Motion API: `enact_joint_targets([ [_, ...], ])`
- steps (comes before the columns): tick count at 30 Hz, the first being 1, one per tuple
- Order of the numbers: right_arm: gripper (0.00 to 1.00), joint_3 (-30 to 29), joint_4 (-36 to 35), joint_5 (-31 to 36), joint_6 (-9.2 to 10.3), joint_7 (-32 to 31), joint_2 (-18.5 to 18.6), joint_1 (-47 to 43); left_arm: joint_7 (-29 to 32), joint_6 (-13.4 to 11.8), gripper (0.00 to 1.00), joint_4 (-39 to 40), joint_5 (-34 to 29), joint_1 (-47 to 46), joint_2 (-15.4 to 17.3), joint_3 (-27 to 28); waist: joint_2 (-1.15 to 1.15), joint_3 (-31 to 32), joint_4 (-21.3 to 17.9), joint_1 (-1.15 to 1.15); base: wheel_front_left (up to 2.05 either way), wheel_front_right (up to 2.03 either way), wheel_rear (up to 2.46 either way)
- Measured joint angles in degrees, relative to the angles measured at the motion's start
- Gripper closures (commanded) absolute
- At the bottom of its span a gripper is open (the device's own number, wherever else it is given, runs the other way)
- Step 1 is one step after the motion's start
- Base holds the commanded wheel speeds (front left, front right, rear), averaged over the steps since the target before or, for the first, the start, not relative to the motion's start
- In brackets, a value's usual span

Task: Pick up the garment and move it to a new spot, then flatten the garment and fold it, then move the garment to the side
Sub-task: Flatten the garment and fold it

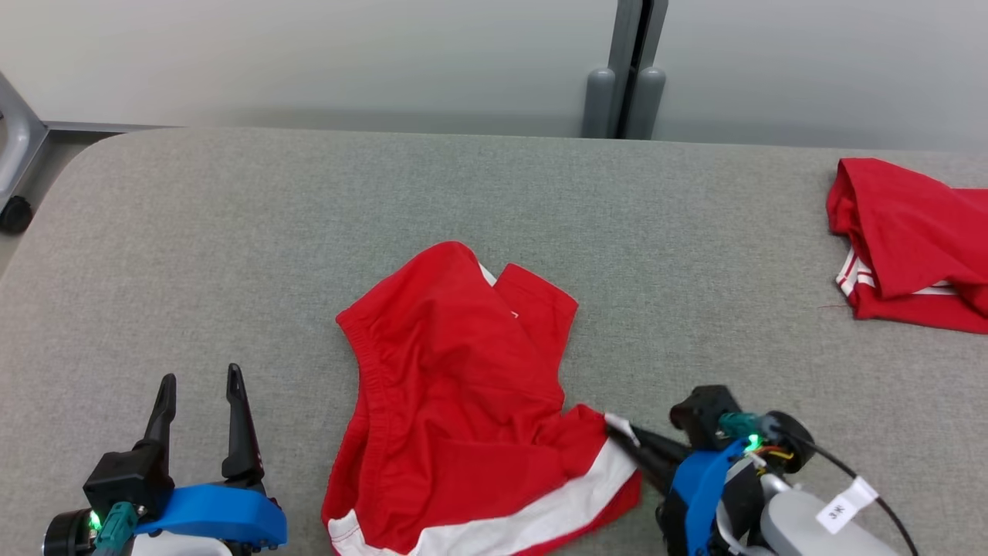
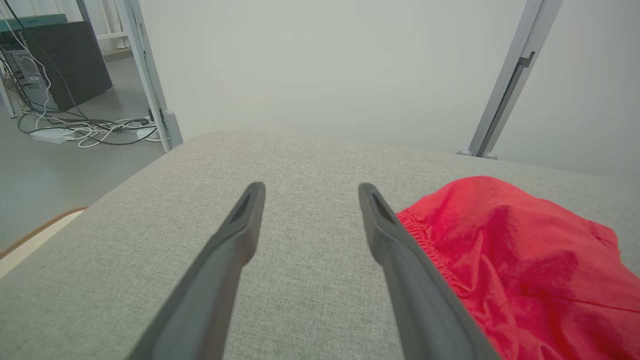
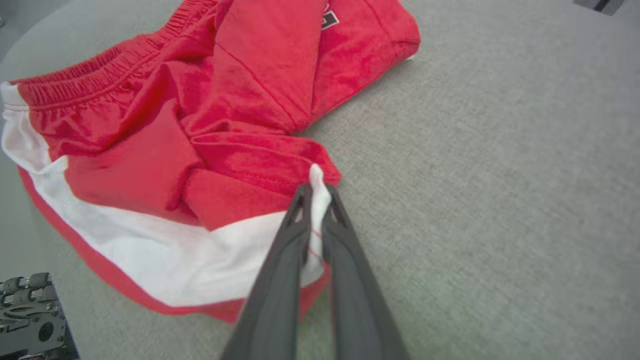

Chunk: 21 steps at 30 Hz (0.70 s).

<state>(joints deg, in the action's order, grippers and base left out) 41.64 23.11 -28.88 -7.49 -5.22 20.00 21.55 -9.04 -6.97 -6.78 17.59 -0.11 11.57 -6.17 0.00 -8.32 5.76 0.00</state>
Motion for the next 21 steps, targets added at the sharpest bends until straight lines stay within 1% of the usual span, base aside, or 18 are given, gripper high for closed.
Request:
enact_joint_targets([
  [3,1.0,-4.09,-0.27,1.36,0.0,3.94,-0.36,-0.87,-0.12,-0.04,0.0,-0.21,0.07,0.05,0.07,-0.11,0.0,0.48,-0.67,0.0,0.0,0.0,0.0],
  [6,1.0,-9.13,-1.47,1.72,0.0,7.14,-1.83,-4.47,-0.13,-0.07,0.0,-0.25,0.09,0.12,0.08,-0.23,0.0,1.14,-1.41,0.0,0.0,0.0,0.0],
  [14,1.0,-19.09,-6.64,3.3,0.0,11.02,-7.03,-17.03,-0.23,-0.07,0.0,-0.53,0.67,1.07,0.33,-0.36,0.0,2.44,-3.49,0.0,0.0,0.0,0.0],
  [15,0.8,-20.28,-7.26,3.72,0.0,11.5,-7.62,-18.09,-0.23,-0.07,0.0,-0.51,0.67,1.13,0.35,-0.4,0.0,2.58,-3.71,0.0,0.0,0.0,0.0],
  [16,0.26,-21.35,-7.71,4.13,0.0,11.73,-8.38,-19.06,-0.23,-0.07,0.0,-0.48,0.67,1.18,0.41,-0.42,0.0,2.74,-3.91,0.0,0.0,0.0,0.0],
  [17,0.0,-22.29,-8.28,4.46,0.0,12.33,-9.2,-20.01,-0.22,-0.09,0.0,-0.45,0.67,1.29,0.52,-0.4,0.0,2.91,-4.12,-0.01,0.0,0.0,0.0],
  [18,0.0,-22.29,-8.28,4.46,0.0,12.33,-9.2,-20.01,-0.22,-0.09,0.0,-0.45,0.67,1.29,0.52,-0.4,0.0,2.91,-4.12,-0.01,0.0,0.0,0.0],
  [19,0.0,-24.29,-9.37,6.42,0.0,13.78,-10.06,-21.24,-0.14,-0.13,0.0,-0.41,0.68,1.65,0.66,-0.45,0.0,3.31,-4.46,-0.01,0.0,0.0,0.0],
  [20,0.0,-24.29,-9.37,6.42,0.0,13.78,-10.06,-21.24,-0.14,-0.13,0.0,-0.41,0.68,1.65,0.66,-0.45,0.0,3.31,-4.46,-0.01,0.0,0.0,0.0],
  [21,0.0,-25.62,-9.67,7.55,0.0,14.64,-10.21,-21.49,-0.13,-0.14,0.0,-0.33,0.68,2.03,0.73,-0.49,0.0,3.51,-4.65,-0.01,0.0,0.0,0.0],
])
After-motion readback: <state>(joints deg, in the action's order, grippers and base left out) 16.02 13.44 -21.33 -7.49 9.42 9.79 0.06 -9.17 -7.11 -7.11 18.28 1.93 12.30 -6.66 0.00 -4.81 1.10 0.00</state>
